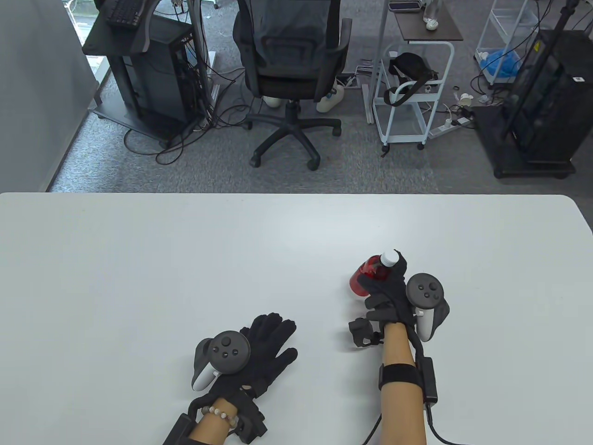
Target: Squeeze empty plastic bottle to dent body
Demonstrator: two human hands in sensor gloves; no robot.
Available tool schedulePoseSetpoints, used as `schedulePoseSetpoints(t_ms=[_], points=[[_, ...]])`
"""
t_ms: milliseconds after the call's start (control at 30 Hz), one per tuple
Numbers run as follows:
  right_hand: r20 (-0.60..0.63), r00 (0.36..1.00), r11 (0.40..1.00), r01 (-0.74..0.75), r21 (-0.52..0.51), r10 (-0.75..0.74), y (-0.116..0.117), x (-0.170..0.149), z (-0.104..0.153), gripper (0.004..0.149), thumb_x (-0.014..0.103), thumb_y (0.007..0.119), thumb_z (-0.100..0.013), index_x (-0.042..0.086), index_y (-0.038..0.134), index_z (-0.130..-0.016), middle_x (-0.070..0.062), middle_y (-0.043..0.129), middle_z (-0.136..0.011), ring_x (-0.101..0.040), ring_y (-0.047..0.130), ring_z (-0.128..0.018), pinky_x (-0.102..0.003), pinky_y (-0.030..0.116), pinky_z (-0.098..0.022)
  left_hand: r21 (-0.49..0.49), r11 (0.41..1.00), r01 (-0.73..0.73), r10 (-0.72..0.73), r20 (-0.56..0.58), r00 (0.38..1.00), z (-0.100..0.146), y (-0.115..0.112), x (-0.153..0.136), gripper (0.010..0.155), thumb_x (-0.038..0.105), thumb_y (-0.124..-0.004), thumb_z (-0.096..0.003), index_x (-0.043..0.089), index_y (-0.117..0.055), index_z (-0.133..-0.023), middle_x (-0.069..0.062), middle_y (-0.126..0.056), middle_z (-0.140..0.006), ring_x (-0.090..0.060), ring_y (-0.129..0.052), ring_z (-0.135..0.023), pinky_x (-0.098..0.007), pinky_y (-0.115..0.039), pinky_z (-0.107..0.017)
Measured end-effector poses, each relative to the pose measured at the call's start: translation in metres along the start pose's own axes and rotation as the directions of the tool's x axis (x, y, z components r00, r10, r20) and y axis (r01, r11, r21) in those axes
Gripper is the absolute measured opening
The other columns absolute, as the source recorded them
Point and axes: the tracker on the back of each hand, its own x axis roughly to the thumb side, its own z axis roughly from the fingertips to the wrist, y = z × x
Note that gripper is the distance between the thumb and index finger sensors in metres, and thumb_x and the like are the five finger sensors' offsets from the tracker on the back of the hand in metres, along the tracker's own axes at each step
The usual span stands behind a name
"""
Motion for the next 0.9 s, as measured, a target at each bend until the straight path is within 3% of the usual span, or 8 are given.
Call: schedulePoseSetpoints(t_ms=[167, 267, 400, 433, 500, 700, 800, 900], points=[[0.103, 0.979, 0.975, 0.189, -0.12, -0.177, -0.01, 0.02, 0.028, 0.08, 0.031, 0.095, -0.044, 0.016, 0.047, -0.106, -0.006, 0.075, -0.094, -0.032, 0.084, -0.081, -0.056, 0.075, -0.062, 0.008, 1.0, 0.002, -0.003, 0.037, 0.999, 0.004, 0.0, 0.008, 0.07, 0.054, -0.059, -0.0638, 0.015, -0.041, -0.119, -0.021, -0.023, -0.123, -0.048, -0.012, -0.112, -0.068, -0.005, -0.067], [0.144, 0.983, 0.977, 0.137, -0.166, -0.113, -0.017, 0.032, 0.04, 0.069, 0.034, 0.095, -0.043, 0.014, 0.059, -0.098, -0.005, 0.081, -0.086, -0.026, 0.088, -0.074, -0.051, 0.081, -0.057, 0.014, 1.0, -0.004, 0.004, 0.063, 0.998, 0.007, 0.0, 0.012, 0.069, 0.054, -0.059, -0.0639, 0.015, -0.042, -0.118, -0.021, -0.025, -0.123, -0.048, -0.014, -0.112, -0.068, -0.005, -0.067], [0.099, 0.986, 0.956, 0.156, -0.247, -0.135, -0.03, 0.04, 0.053, 0.062, 0.043, 0.093, -0.044, 0.012, 0.066, -0.091, -0.003, 0.085, -0.075, -0.021, 0.093, -0.058, -0.04, 0.088, -0.044, 0.031, 0.999, -0.005, 0.002, 0.094, 0.996, 0.009, 0.002, 0.016, 0.068, 0.053, -0.059, -0.0639, 0.016, -0.043, -0.118, -0.021, -0.026, -0.123, -0.047, -0.015, -0.113, -0.069, -0.005, -0.067], [0.084, 0.973, 0.956, 0.228, -0.187, -0.216, -0.03, 0.041, 0.057, 0.062, 0.042, 0.092, -0.046, 0.012, 0.064, -0.092, -0.004, 0.084, -0.077, -0.021, 0.091, -0.06, -0.041, 0.086, -0.046, 0.033, 0.999, -0.008, 0.005, 0.099, 0.995, 0.009, 0.002, 0.017, 0.068, 0.053, -0.059, -0.0639, 0.016, -0.043, -0.118, -0.021, -0.027, -0.123, -0.048, -0.015, -0.113, -0.069, -0.005, -0.067], [0.087, 0.973, 0.94, 0.23, -0.251, -0.215, -0.035, 0.043, 0.059, 0.061, 0.042, 0.093, -0.044, 0.011, 0.067, -0.09, -0.005, 0.086, -0.074, -0.022, 0.093, -0.056, -0.041, 0.086, -0.044, 0.032, 0.999, -0.017, 0.014, 0.106, 0.994, 0.01, 0.003, 0.018, 0.067, 0.053, -0.059, -0.0639, 0.016, -0.043, -0.118, -0.02, -0.027, -0.123, -0.047, -0.015, -0.113, -0.069, -0.005, -0.067], [0.125, 0.991, 0.97, -0.014, -0.241, 0.045, -0.046, 0.055, 0.064, 0.065, 0.044, 0.091, -0.046, 0.012, 0.065, -0.096, -0.006, 0.086, -0.084, -0.027, 0.094, -0.066, -0.048, 0.085, -0.048, 0.04, 0.999, -0.021, 0.016, 0.115, 0.993, 0.011, 0.004, 0.019, 0.068, 0.053, -0.059, -0.0638, 0.017, -0.043, -0.118, -0.021, -0.027, -0.123, -0.048, -0.015, -0.113, -0.069, -0.005, -0.067], [0.13, 0.978, 0.98, -0.146, -0.133, 0.163, -0.048, 0.059, 0.061, 0.069, 0.044, 0.089, -0.049, 0.01, 0.061, -0.1, -0.01, 0.084, -0.088, -0.029, 0.093, -0.068, -0.051, 0.082, -0.05, 0.038, 0.999, -0.022, 0.018, 0.11, 0.994, 0.01, 0.004, 0.018, 0.068, 0.053, -0.059, -0.0638, 0.016, -0.043, -0.118, -0.021, -0.026, -0.123, -0.047, -0.015, -0.113, -0.069, -0.005, -0.067], [0.146, 0.969, 0.968, -0.17, -0.184, 0.198, -0.049, 0.061, 0.061, 0.072, 0.043, 0.088, -0.051, 0.009, 0.056, -0.105, -0.013, 0.08, -0.094, -0.033, 0.09, -0.073, -0.056, 0.079, -0.052, 0.036, 0.999, -0.021, 0.017, 0.104, 0.994, 0.01, 0.005, 0.017, 0.068, 0.054, -0.059, -0.0639, 0.016, -0.043, -0.118, -0.02, -0.026, -0.123, -0.047, -0.015, -0.113, -0.069, -0.005, -0.067]])
